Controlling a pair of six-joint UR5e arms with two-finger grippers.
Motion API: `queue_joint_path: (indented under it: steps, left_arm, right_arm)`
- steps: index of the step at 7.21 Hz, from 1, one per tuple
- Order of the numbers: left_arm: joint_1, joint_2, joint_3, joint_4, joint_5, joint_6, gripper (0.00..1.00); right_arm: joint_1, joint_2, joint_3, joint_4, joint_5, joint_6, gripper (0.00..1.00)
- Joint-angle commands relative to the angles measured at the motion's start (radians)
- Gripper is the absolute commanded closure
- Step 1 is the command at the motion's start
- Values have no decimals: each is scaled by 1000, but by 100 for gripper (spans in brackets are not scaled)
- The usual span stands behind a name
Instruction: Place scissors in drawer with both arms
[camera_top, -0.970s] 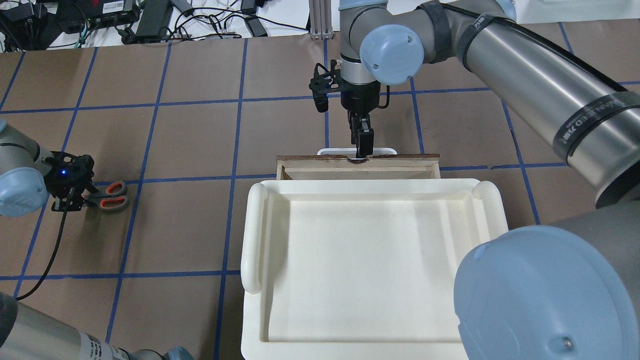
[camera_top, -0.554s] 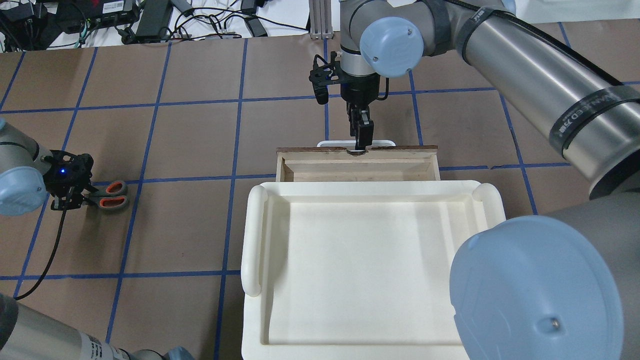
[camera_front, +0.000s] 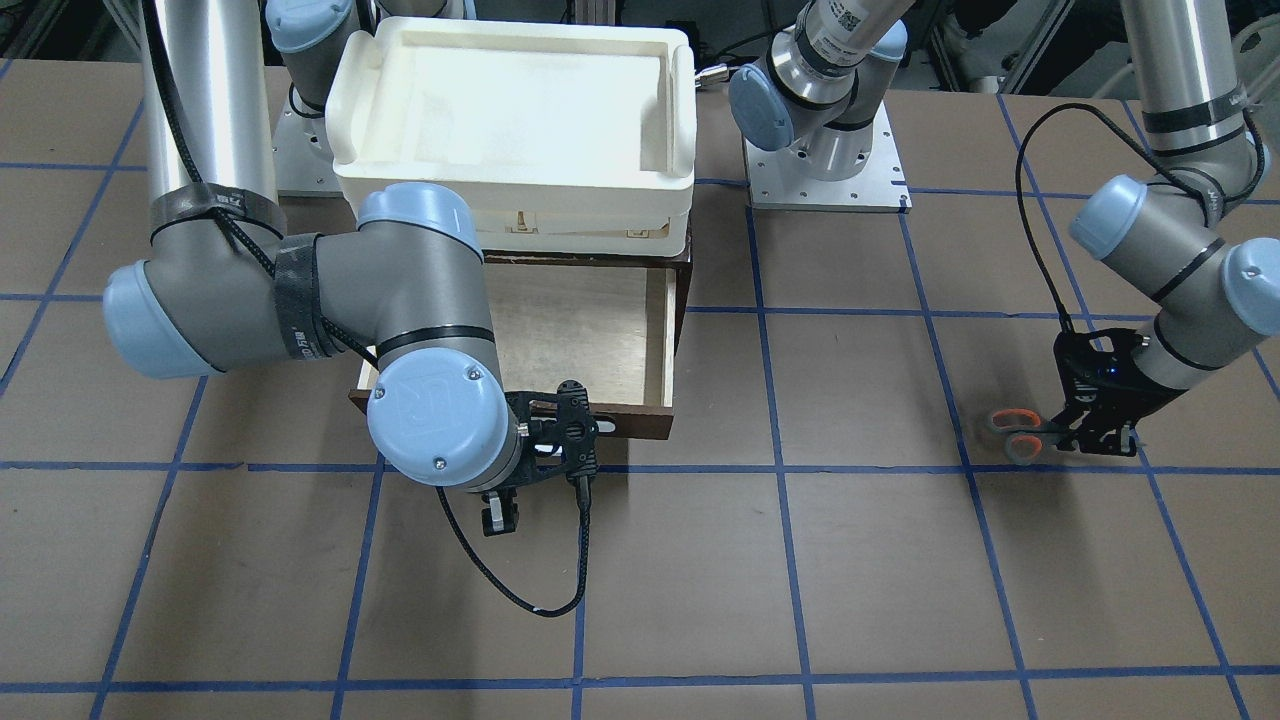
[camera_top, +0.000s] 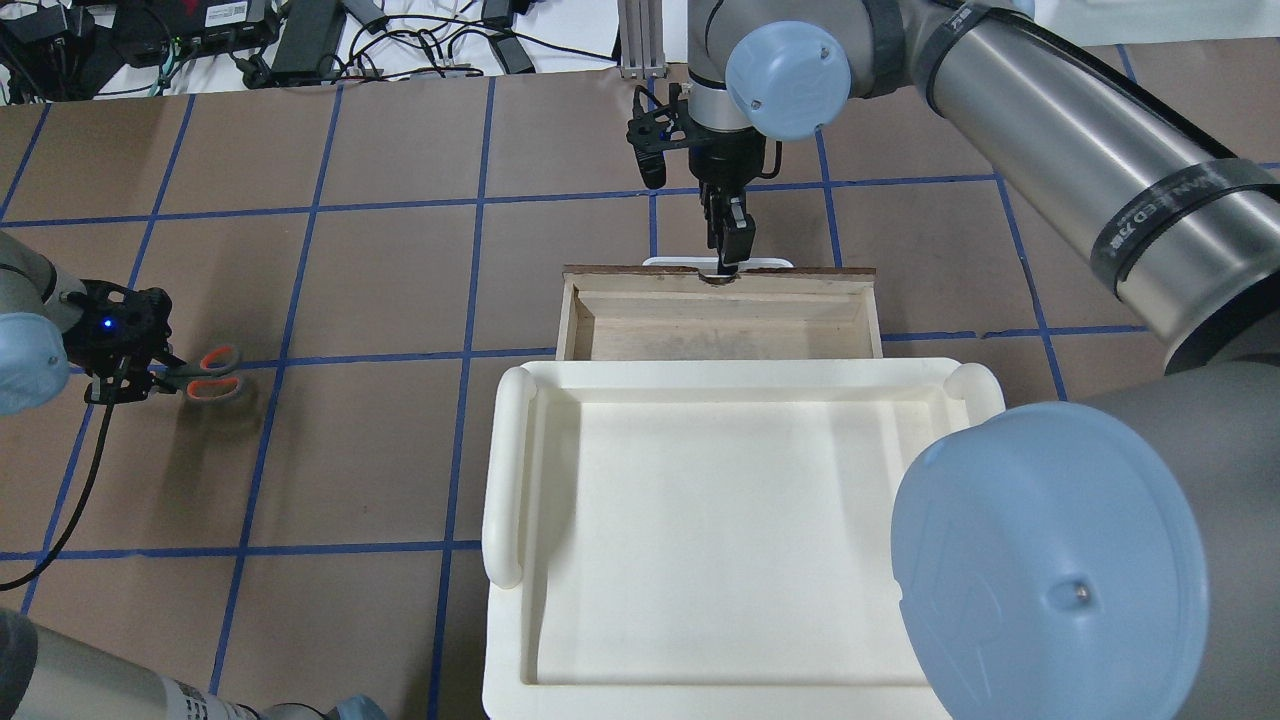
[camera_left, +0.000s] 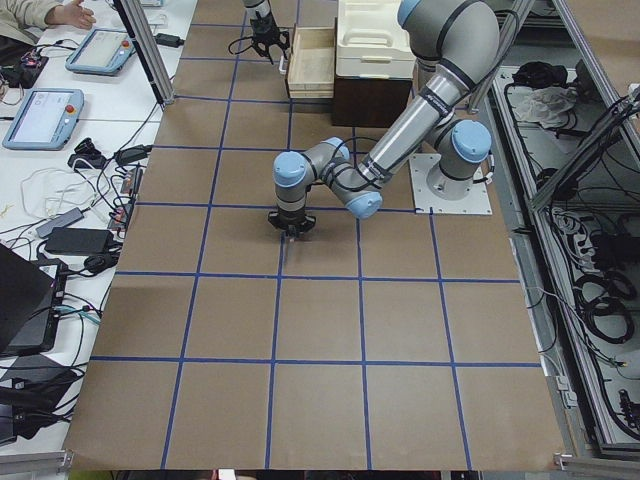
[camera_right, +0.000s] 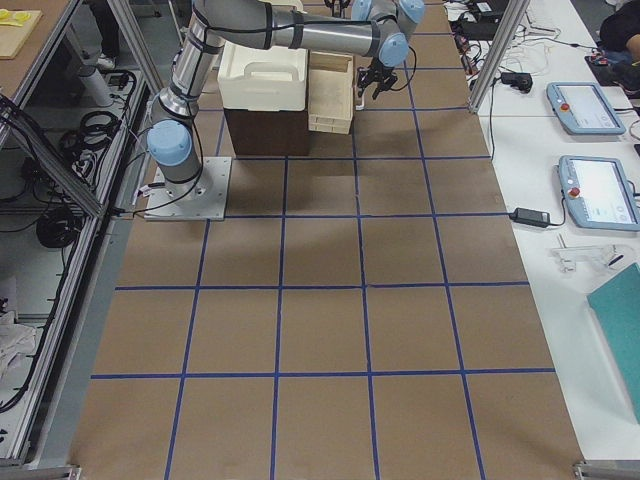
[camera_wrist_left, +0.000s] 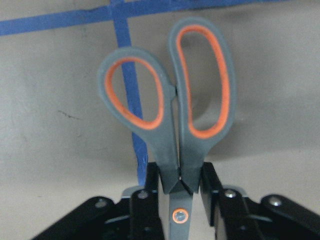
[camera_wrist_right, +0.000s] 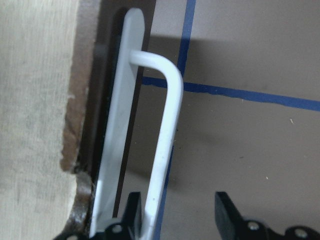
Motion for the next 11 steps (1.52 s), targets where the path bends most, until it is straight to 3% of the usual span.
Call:
queue_joint_path:
  steps: [1, 4, 6, 7, 11]
  left_arm:
    - [-31, 46, 121, -204, -28, -13, 100]
    - [-143, 132, 258, -440, -27, -109, 100]
    - [-291, 175, 279, -464, -13, -297, 100]
    - [-353, 175, 288, -462, -10, -339, 100]
    - [-545, 155, 338, -514, -19, -609, 100]
  right_arm:
    - [0, 19, -22, -11, 1, -3, 45]
    - [0, 23, -34, -14, 8, -9, 47]
    - [-2, 22, -36, -18, 7, -14, 47]
    - [-2, 10, -36, -20, 2, 3, 42]
    - [-38, -145, -22, -41, 7, 45, 28]
